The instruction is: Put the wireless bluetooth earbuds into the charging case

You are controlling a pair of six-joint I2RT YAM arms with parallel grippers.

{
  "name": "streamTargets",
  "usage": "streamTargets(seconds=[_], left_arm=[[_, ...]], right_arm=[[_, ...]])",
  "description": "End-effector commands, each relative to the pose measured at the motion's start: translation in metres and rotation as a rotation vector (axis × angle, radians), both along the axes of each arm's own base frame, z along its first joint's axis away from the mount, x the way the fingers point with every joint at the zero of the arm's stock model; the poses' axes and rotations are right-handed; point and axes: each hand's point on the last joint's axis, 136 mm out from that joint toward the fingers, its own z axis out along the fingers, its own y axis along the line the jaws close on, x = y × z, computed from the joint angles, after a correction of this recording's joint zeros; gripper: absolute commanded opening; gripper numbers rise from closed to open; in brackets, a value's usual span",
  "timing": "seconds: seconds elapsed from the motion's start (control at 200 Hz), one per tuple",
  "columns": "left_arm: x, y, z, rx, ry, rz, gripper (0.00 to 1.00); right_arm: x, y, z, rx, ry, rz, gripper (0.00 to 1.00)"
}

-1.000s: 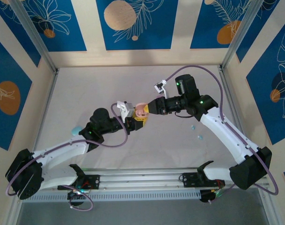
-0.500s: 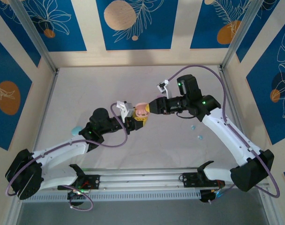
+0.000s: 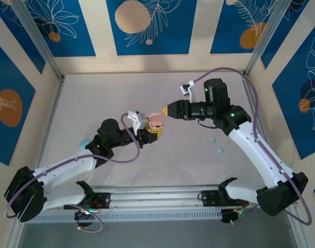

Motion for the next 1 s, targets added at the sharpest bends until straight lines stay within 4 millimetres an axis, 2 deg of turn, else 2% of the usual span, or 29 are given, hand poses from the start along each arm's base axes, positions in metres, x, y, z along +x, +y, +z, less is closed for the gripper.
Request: streamTargets(seconds=[0.0, 0.19, 0.365, 0.55, 0.81, 0.99], left_arm=[[-0.010, 0.000, 0.026, -0.036, -0.061, -0.035, 0.26], [-0.010, 0.001, 0.028, -0.042, -0.066, -0.026, 0.26], [-0.005, 0.004, 0.030, -0.050, -0.074, 0.009, 0.26], [-0.003, 0.004, 0.033, -0.058, -0.086, 0.019, 0.27], [-0.004, -0.001, 0.035, -0.070, -0.080, -0.010, 0.27], [-0.004, -0.002, 0.036, -0.077, -0.078, -0.013, 0.28]], right_arm=[[0.014, 0.004, 0.008, 0.034, 0.055, -0.043, 0.55], [0.014, 0.014, -0.017, -0.015, 0.157, 0.000, 0.56], [-0.010, 0.019, -0.024, -0.012, 0.184, 0.131, 0.55], [-0.035, 0.017, -0.032, 0.035, 0.226, 0.220, 0.55], [-0.046, 0.024, -0.022, 0.158, 0.261, 0.319, 0.55], [-0.051, 0.028, -0.025, 0.172, 0.294, 0.367, 0.54]])
